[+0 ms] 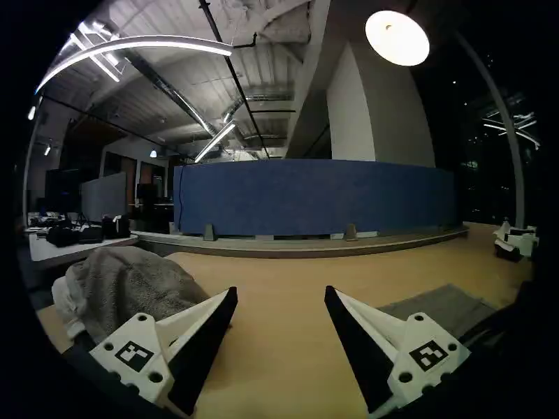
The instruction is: Fold towel
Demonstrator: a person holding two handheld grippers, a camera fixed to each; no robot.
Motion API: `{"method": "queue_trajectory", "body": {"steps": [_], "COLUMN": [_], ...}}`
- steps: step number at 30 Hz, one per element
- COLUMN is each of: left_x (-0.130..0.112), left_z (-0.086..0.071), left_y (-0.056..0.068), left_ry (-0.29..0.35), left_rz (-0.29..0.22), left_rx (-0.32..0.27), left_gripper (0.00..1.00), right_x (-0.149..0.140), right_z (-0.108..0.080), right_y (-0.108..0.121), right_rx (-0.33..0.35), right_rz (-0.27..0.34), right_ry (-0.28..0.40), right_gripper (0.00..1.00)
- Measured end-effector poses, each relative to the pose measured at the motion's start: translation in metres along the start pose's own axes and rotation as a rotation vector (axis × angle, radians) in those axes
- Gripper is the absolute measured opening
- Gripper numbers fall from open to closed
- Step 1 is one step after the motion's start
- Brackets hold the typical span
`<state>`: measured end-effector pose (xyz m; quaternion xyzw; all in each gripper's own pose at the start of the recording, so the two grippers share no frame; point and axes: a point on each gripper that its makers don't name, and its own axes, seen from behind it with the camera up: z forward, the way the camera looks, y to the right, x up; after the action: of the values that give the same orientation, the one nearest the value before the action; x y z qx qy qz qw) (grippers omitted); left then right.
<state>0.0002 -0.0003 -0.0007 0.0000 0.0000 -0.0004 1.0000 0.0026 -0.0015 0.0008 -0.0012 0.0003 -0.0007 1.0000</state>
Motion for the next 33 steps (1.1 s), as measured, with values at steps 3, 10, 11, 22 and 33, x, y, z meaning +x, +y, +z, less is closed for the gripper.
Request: {"method": "queue_trajectory", "body": {"steps": [3,10,11,22,33], "left_x": [0.002,0.041,0.049,0.145,0.169], "left_z": [-0.001,-0.006,-0.007,-0.014,-0.013], "left_y": [0.002,0.006,0.007,0.006,0.017], "left_ry": [-0.001,0.017,0.016,0.019,-0.037], "left_rz": [-0.001,0.012,0.014,0.006,0.026], "left_rx": [-0.005,-0.017,-0.016,-0.011,-0.051], "left_gripper": [0.93,0.93,0.93,0.93,0.93], "right_x": [0.003,0.031,0.039,0.132,0.161], "right_z": [-0.002,-0.008,-0.01,-0.019,-0.021], "right_y": [0.002,0.002,0.0,-0.004,0.003], "right_rx": [-0.008,-0.022,-0.017,-0.017,-0.011], "right_rz": [-0.003,0.004,0.006,-0.033,-0.054], "right_ry": [-0.001,-0.015,-0.015,-0.014,-0.037], "right_gripper": [1.0,1.0,1.0,1.0,1.0]}}
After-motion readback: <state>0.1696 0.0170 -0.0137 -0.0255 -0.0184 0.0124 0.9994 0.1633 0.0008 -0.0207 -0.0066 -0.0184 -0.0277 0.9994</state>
